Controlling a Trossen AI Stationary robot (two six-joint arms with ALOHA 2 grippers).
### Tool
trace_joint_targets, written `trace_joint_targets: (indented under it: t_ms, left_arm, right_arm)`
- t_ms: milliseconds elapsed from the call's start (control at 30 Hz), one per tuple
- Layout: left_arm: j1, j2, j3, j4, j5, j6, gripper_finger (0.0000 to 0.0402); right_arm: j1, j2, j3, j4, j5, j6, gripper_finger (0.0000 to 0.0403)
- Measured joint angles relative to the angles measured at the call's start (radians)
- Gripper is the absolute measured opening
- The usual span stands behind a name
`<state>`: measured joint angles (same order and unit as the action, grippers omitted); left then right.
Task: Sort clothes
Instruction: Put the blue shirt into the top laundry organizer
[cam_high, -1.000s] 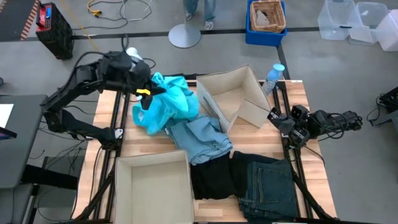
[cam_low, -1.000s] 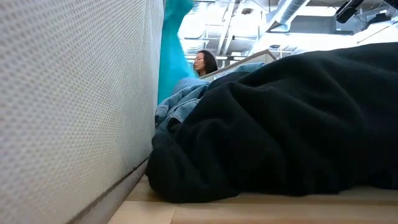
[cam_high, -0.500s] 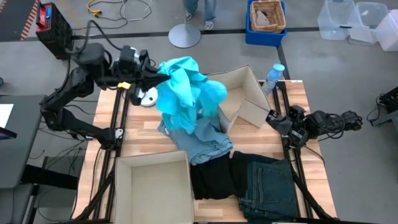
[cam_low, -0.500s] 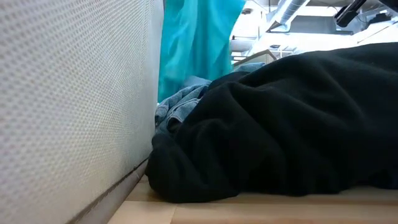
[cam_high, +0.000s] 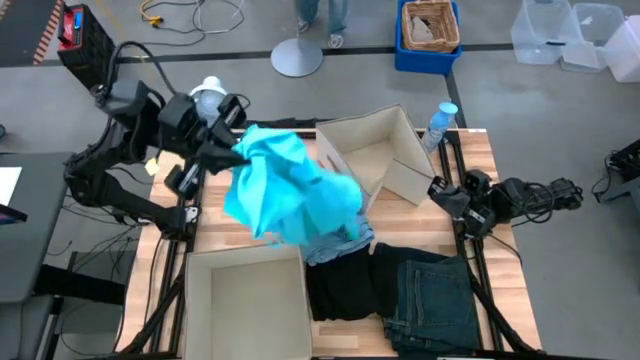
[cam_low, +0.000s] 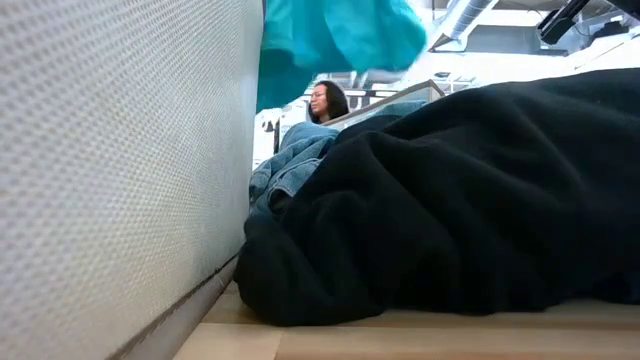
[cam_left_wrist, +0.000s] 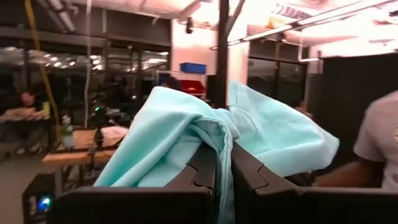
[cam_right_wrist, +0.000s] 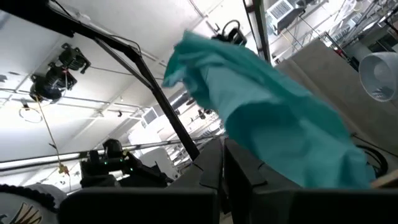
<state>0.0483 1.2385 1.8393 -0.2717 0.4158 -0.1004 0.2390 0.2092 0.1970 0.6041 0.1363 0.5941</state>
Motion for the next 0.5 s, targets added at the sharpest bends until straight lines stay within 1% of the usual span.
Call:
trace_joint_targets:
  t_ms: [133, 267, 400, 500]
  left_arm:
    - [-0.042, 0.004, 0.028, -0.002, -0.012, 0.045, 0.0005]
    - [-0.056, 0.039, 0.096, 0.006, -0.128, 0.106, 0.0005]
    - [-0.036, 0.119, 0.174, 0.005, -0.254, 0.157, 0.0005]
    - [0.003, 0.202, 0.237, -0.001, -0.294, 0.165, 0.0005]
  right_arm:
    - [0.000, 0.000, 0.000, 0.024, 0.001, 0.000, 0.0036]
    - [-0.002, 0.000, 0.000, 0.033, 0.001, -0.001, 0.0036]
    - [-0.024, 0.000, 0.000, 0.032, 0.001, -0.004, 0.0036]
    - [-0.047, 0.000, 0.000, 0.032, 0.001, -0.003, 0.0036]
